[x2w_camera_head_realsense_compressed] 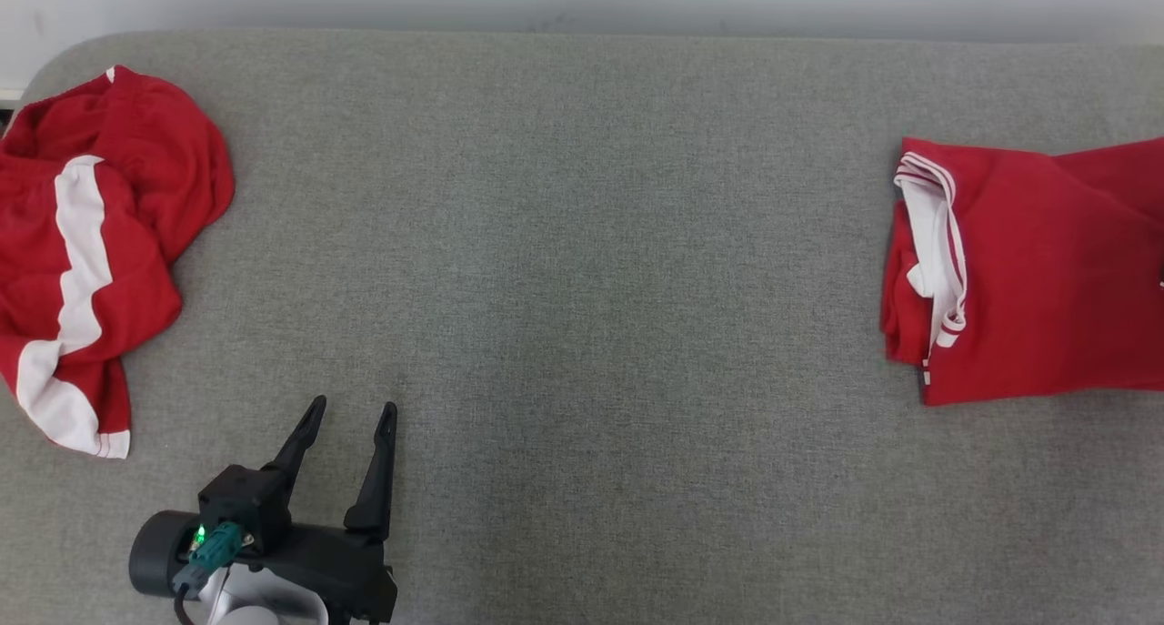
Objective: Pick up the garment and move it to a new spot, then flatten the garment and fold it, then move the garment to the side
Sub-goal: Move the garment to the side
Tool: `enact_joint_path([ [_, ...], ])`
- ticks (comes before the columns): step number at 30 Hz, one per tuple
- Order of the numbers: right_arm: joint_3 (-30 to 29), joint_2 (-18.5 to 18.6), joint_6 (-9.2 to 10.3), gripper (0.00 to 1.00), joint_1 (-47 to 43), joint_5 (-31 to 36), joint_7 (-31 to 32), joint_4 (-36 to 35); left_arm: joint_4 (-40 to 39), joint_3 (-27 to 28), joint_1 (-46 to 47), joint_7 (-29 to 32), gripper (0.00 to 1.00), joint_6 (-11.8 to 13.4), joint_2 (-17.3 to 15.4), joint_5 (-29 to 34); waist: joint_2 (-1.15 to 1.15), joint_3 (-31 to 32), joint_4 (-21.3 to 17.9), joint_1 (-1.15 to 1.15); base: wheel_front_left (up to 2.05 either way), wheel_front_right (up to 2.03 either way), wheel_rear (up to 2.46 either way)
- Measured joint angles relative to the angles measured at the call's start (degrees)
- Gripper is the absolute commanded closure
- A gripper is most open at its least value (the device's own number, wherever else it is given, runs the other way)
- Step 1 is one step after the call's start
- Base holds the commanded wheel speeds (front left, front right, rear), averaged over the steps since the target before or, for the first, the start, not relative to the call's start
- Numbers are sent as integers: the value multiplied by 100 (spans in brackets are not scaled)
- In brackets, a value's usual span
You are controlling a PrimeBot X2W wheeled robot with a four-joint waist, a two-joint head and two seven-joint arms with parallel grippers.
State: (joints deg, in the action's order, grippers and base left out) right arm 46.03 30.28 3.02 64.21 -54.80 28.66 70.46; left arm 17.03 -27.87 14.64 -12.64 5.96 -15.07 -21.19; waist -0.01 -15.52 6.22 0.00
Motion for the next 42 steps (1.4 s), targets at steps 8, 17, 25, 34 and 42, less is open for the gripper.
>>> enact_joint_path([
  [8, 38, 45, 11, 100, 223, 107, -49, 19, 1, 88, -21, 2, 0, 5, -76, -1, 1, 26, -123, 0, 0, 0, 0],
  [17, 60, 207, 26, 100, 224, 135, -93, 74, -46, 82, -31, 52, 0, 8, -77, 0, 1, 69, -262, 0, 0, 0, 0],
  [25, 136, 243, 26, 100, 225, 236, -157, 104, -114, 54, -28, 102, 0, 8, -76, 0, 1, 42, -267, 0, 0, 0, 0],
  [34, 282, 300, 26, 100, 357, 421, -294, 109, -119, 36, -29, 109, 0, 8, -60, 0, 1, -5, -161, 0, 0, 0, 0],
  [42, 385, 304, 90, 0, 357, 528, -289, 151, -115, 74, -29, 110, 0, 10, -63, 0, 0, -3, -114, 0, 0, 0, 0],
])
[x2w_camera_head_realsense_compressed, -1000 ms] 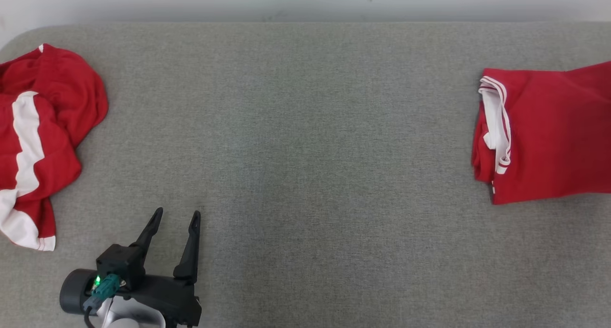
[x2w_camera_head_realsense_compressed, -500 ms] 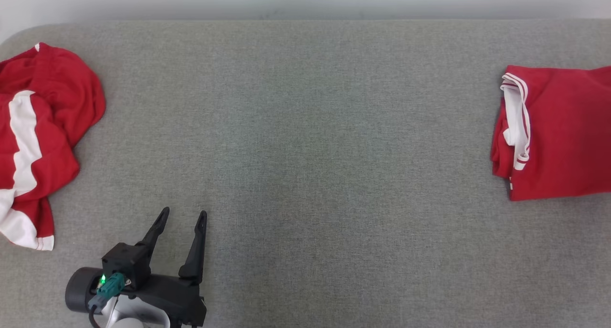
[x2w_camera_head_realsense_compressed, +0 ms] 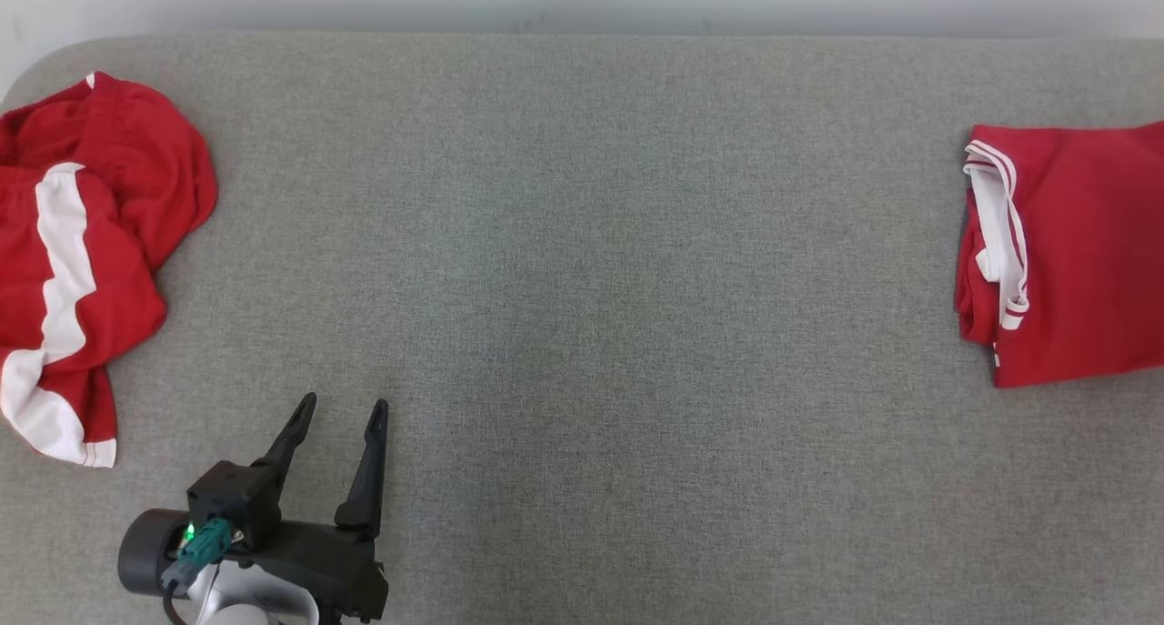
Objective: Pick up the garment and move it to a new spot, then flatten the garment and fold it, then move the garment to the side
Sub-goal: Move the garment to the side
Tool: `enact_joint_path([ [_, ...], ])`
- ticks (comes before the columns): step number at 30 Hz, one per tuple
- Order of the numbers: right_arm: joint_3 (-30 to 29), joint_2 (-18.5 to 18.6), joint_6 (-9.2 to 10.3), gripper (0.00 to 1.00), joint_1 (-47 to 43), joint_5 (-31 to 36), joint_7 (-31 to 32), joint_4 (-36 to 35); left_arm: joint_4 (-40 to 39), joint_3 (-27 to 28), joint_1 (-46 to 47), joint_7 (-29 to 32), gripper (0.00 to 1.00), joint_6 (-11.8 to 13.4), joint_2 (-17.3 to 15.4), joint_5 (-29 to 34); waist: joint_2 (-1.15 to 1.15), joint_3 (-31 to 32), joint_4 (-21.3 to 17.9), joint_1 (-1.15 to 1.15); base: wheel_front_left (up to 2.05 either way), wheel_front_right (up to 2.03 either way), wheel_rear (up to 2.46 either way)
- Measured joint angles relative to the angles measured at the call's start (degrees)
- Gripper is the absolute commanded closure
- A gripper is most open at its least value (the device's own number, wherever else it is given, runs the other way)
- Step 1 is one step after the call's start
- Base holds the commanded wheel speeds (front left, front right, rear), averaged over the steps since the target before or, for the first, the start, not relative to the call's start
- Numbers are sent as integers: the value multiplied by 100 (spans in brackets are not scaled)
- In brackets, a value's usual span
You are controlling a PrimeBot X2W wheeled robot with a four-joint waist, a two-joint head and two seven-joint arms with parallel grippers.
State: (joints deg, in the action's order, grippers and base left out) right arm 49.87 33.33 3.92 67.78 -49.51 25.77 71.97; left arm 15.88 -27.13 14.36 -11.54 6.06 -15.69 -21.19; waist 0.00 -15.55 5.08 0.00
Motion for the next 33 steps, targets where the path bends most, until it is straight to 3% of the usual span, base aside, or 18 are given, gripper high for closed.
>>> enact_joint_path([
  [11, 14, 10, -2, 0, -4, 26, -196, 15, 151, 18, -3, -1, 0, 4, 37, -4, 0, 227, -41, 0, 0, 0, 0],
  [22, -309, -69, -695, 0, -544, -270, -1394, -331, 500, 190, -215, -60, 0, 5, 102, -152, 0, 814, -68, 0, 0, 0, 0],
  [28, -504, -127, -901, 0, -1071, -491, -2249, -604, 531, 374, -611, -112, 0, 48, -33, -192, 1, 1219, -119, -1, 0, 0, 0],
  [33, -564, -349, -931, 0, -1514, -588, -2995, -1020, 469, 609, -1032, -144, 0, 56, -145, -246, 1, 1514, -212, -1, 0, 0, 0],
])
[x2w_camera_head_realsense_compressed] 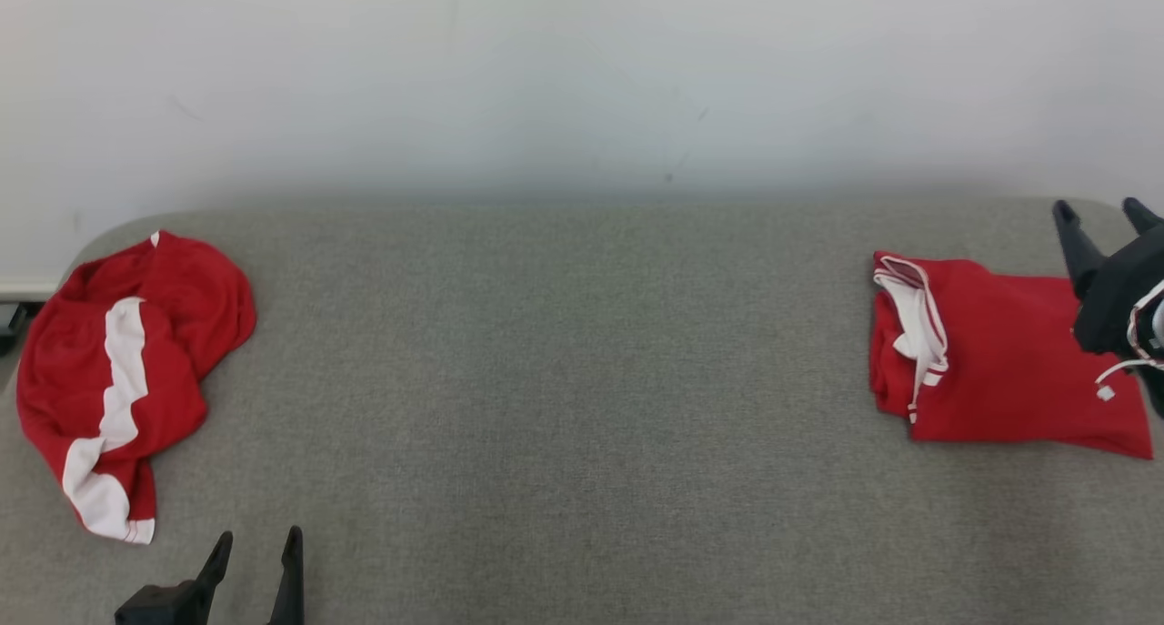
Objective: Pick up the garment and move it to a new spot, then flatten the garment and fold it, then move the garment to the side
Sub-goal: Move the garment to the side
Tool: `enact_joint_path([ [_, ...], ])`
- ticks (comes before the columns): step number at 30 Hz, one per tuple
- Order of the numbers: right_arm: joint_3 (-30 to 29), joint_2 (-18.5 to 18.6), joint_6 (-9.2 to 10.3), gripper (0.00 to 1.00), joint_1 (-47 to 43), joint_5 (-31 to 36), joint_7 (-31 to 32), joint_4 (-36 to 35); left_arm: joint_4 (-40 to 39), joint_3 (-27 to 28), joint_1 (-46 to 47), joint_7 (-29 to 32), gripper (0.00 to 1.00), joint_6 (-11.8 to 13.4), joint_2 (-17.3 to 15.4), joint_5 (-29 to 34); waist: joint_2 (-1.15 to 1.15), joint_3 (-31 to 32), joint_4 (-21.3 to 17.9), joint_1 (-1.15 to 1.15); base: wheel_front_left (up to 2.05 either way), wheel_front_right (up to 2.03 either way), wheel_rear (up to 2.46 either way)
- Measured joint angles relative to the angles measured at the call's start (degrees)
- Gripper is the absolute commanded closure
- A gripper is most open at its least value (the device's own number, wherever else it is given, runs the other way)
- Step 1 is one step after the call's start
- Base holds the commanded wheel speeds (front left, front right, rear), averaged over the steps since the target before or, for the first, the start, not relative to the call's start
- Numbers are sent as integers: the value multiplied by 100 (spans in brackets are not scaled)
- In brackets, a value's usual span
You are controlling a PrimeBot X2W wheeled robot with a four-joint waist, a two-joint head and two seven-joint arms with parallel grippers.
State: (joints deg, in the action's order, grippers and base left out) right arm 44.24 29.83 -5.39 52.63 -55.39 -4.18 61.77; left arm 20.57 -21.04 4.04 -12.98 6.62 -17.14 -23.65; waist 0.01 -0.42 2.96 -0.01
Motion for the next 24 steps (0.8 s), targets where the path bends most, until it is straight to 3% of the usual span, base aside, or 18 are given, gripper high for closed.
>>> enact_joint_path([
  [6, -97, 60, -11, 0, -657, 3, -998, -571, -272, 144, -236, -24, 0, 44, -23, 7, 0, 315, -196, 0, 0, 0, 0],
  [10, -136, 87, 45, 0, -1017, 4, -1047, -901, -303, 271, -405, -25, 0, 44, -25, 8, 0, 431, -254, 0, 0, 0, 0],
  [20, -209, 83, 586, 0, -2299, 201, -1045, -2348, -567, 645, -738, -69, 0, 48, -37, 1, 0, 643, -370, 0, 0, 0, 0],
  [22, -310, 86, 750, 0, -2551, 265, -1045, -2659, -599, 780, -791, -70, 0, 49, 35, 1, 0, 653, -382, 1, 0, 0, 0],
  [24, -499, 154, 1044, 0, -2902, 403, -1045, -3119, -676, 867, -846, -74, 0, 49, 119, 54, 0, 670, -381, 1, 0, 0, 0],
])
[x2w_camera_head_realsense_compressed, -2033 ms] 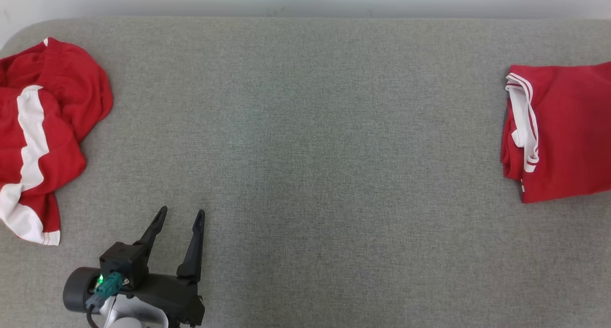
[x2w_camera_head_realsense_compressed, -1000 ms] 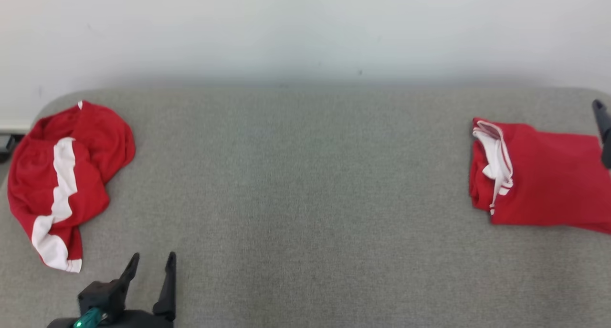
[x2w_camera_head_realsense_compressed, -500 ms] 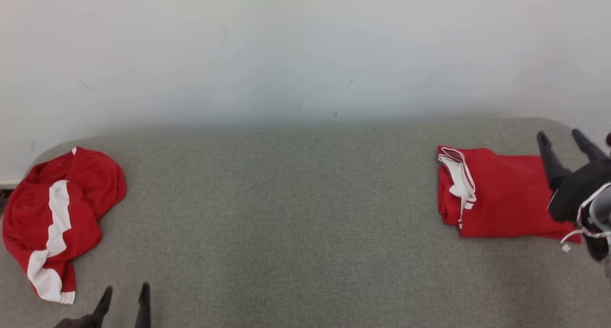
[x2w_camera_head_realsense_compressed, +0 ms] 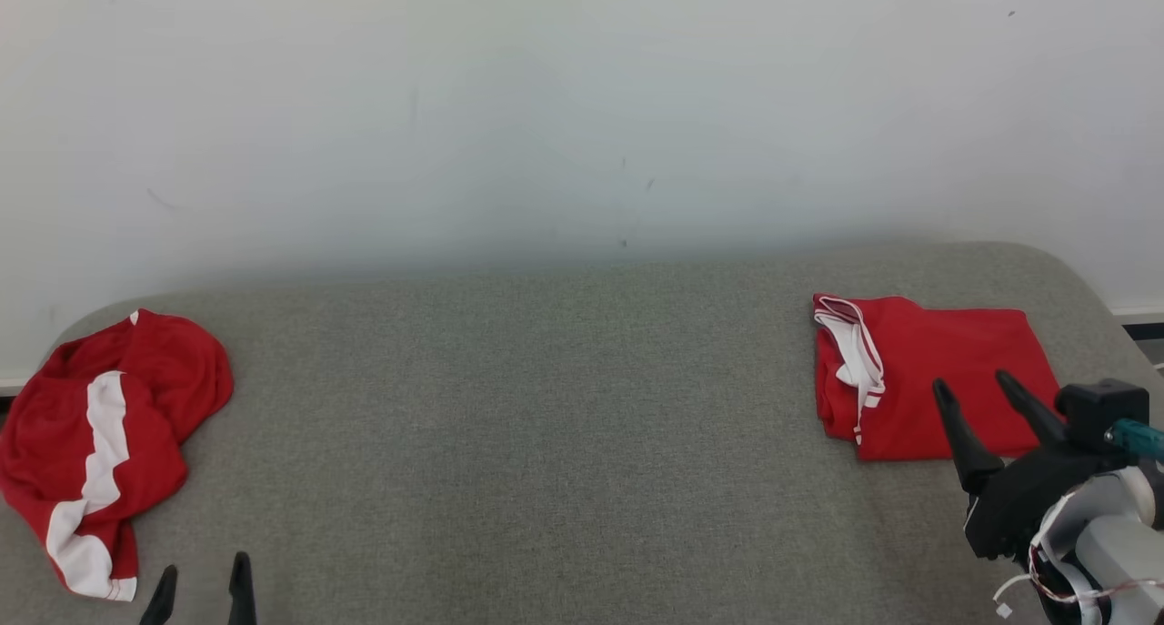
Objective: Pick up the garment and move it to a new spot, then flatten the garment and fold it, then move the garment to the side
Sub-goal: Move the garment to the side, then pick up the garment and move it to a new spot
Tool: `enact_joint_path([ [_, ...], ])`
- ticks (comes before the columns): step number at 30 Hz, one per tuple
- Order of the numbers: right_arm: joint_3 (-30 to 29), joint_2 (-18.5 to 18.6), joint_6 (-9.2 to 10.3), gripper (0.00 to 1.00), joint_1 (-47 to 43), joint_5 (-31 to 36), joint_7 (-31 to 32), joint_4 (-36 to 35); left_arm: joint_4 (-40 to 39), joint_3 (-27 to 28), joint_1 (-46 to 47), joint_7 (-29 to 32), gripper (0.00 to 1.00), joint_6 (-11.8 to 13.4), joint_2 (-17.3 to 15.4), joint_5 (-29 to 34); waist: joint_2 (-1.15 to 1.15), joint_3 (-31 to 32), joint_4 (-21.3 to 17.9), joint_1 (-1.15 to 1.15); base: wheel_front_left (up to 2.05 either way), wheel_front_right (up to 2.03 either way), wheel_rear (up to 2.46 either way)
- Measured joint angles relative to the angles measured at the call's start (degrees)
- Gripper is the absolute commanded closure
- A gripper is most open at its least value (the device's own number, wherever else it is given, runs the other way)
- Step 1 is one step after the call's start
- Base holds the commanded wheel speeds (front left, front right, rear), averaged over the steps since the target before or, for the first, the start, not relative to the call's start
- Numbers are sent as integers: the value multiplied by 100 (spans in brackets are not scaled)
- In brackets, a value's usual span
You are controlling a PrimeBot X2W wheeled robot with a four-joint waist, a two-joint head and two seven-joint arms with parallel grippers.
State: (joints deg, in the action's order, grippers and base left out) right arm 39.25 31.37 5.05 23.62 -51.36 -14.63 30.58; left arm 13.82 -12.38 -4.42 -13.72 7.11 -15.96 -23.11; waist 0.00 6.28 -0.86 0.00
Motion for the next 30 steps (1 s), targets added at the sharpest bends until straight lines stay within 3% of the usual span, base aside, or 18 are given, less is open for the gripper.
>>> enact_joint_path([
  [6, -286, 74, 208, 0, -592, 291, 0, -708, -59, 223, -150, -1, 0, 0, 36, 190, -1, -21, -8, 0, 0, 0, 0],
  [15, -849, -127, 234, 0, -1569, 948, 1, -1267, -293, 437, -227, -2, 0, 0, 280, 537, -1, -88, -20, 0, 0, 0, 0],
  [30, -2173, -559, 234, 0, -2011, 2038, 0, -1591, -483, 520, -223, 104, 0, 0, 389, 873, 0, -173, -9, 0, 0, 0, 0],
])
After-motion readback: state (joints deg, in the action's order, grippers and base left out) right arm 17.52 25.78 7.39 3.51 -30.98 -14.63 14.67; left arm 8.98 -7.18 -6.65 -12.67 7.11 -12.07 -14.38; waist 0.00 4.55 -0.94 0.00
